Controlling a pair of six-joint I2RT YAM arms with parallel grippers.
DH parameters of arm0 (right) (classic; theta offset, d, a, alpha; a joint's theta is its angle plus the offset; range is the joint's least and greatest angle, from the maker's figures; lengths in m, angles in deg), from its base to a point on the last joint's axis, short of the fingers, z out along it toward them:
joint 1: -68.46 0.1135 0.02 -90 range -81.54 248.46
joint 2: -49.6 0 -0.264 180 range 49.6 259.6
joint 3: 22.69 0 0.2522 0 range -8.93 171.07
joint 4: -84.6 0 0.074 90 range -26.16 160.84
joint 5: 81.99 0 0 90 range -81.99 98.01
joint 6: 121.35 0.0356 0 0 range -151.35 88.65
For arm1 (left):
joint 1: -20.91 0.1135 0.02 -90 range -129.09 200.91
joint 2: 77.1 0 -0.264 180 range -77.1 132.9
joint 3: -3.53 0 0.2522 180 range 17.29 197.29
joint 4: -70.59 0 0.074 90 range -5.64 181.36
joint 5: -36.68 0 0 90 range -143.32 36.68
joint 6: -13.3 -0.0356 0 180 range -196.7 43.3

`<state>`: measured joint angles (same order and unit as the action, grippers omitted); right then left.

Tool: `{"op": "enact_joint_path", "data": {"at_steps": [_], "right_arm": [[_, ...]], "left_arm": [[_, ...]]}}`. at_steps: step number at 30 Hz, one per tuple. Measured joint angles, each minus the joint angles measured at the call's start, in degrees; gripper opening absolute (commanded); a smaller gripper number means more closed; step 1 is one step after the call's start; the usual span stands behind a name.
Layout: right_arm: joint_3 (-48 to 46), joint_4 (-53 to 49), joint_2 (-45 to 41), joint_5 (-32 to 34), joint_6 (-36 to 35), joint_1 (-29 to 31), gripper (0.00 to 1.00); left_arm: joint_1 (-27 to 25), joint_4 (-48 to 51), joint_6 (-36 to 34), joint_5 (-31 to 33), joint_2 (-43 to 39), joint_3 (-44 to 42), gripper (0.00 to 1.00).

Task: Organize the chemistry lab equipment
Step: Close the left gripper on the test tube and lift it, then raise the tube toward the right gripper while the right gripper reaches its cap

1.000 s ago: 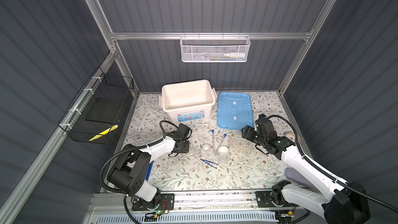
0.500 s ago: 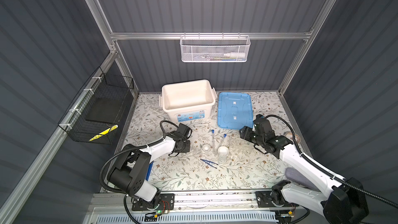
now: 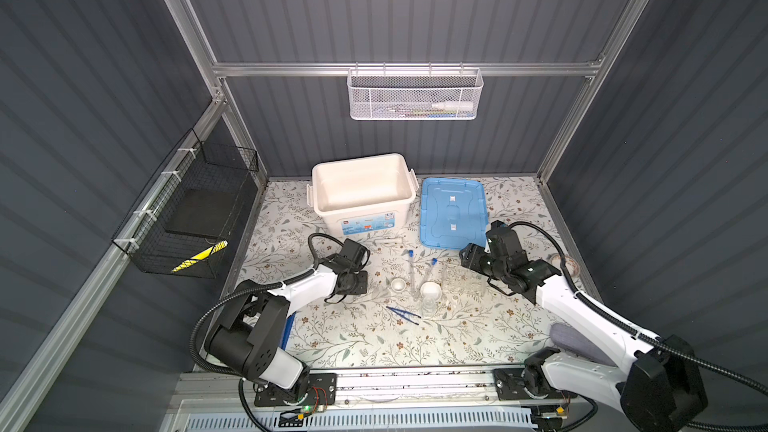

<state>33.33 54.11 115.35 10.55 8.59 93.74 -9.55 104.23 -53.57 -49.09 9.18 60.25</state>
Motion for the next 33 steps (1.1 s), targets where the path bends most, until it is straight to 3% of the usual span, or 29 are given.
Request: {"op": "enact_joint_path", "data": {"at_steps": [15,33], "right_arm": [[0.0,2.5,0.0,-1.9,0.0,0.0,0.69],[1.1,7.0,4.8,-8.7,0.1,0.4,0.68]], "left_arm": [[0.0,-1.7,-0.1,0.0,-9.2,-0.6,0.15],[0.0,-3.7,-2.2,-4.3,-12.4,1.1,0.14]]}}
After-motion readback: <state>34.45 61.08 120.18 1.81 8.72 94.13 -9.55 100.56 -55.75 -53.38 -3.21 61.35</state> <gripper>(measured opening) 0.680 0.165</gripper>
